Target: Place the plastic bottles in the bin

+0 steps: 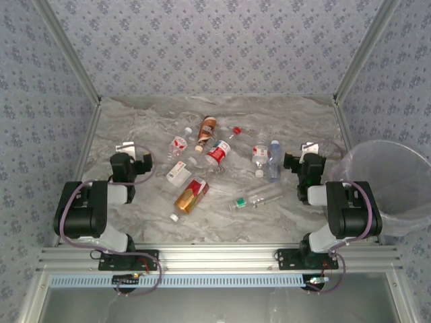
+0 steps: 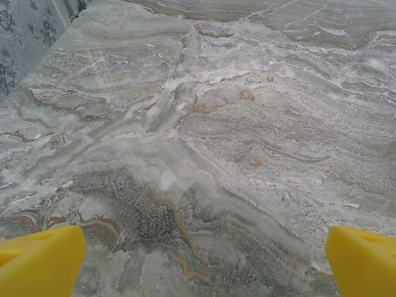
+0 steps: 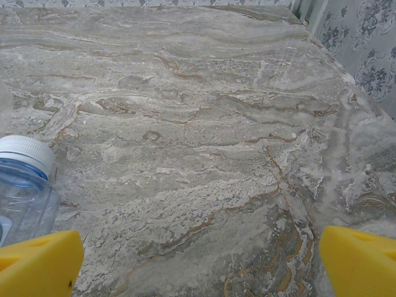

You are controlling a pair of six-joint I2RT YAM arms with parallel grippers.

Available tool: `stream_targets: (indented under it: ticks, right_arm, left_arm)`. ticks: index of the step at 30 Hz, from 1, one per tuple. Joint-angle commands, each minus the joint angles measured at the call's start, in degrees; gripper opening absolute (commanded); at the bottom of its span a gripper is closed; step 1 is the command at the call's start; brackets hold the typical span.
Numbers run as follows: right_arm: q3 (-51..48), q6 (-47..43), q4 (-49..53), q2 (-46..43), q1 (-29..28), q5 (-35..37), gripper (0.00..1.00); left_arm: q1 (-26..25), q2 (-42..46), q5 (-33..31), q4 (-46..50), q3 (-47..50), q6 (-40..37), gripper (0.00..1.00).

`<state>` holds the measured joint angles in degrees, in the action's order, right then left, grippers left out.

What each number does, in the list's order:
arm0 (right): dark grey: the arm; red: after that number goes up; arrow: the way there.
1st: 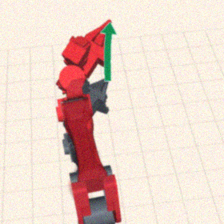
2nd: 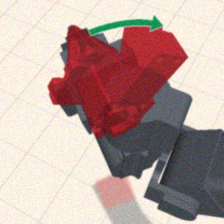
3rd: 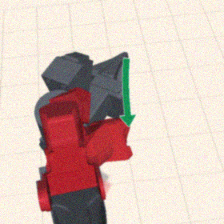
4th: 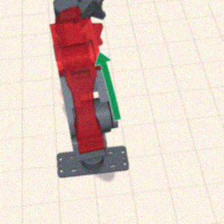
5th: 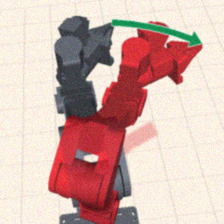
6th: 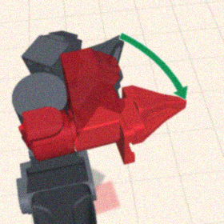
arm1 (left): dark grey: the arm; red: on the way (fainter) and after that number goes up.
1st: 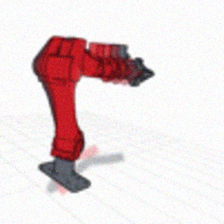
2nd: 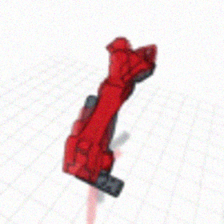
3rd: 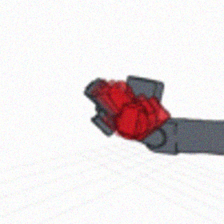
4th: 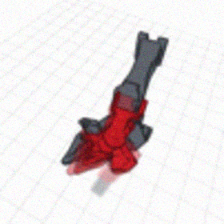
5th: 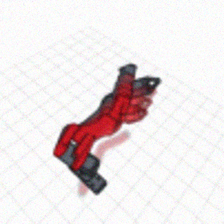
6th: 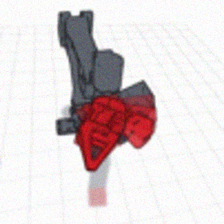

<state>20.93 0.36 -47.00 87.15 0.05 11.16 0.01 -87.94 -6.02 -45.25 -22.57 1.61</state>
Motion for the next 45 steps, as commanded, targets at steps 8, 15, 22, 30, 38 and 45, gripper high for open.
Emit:
stream_targets:
  ticks: [8,15,22,30,38,45]
  right_arm:
    - [1.7,-1.4,2.8,-2.3,-0.6,-0.9,1.00]
    - [6.4,-3.0,17.8,-10.9,-2.4,-2.1,1.00]
    - [13.7,2.4,35.0,-18.4,-5.2,-3.7,1.00]
    - [23.2,19.1,58.9,-20.2,-11.3,-4.1,1.00]
    - [31.5,28.6,74.7,-11.7,-13.1,2.1,1.00]
    - [37.0,24.2,76.2,-2.0,-12.6,-5.2,0.95]
  left_arm:
    - [0.4,2.9,3.5,5.0,-3.5,-0.8,1.00]
    - [-0.1,9.3,1.4,12.9,-5.4,-0.6,0.99]
    - [-2.8,16.6,-6.9,25.9,-11.4,4.2,0.99]
    - [-8.1,24.5,-6.0,50.4,-20.6,21.8,0.99]
    - [-9.2,31.9,-1.0,56.5,-18.3,28.9,1.00]
    - [-9.1,34.2,-2.0,58.9,-17.0,29.9,0.99]
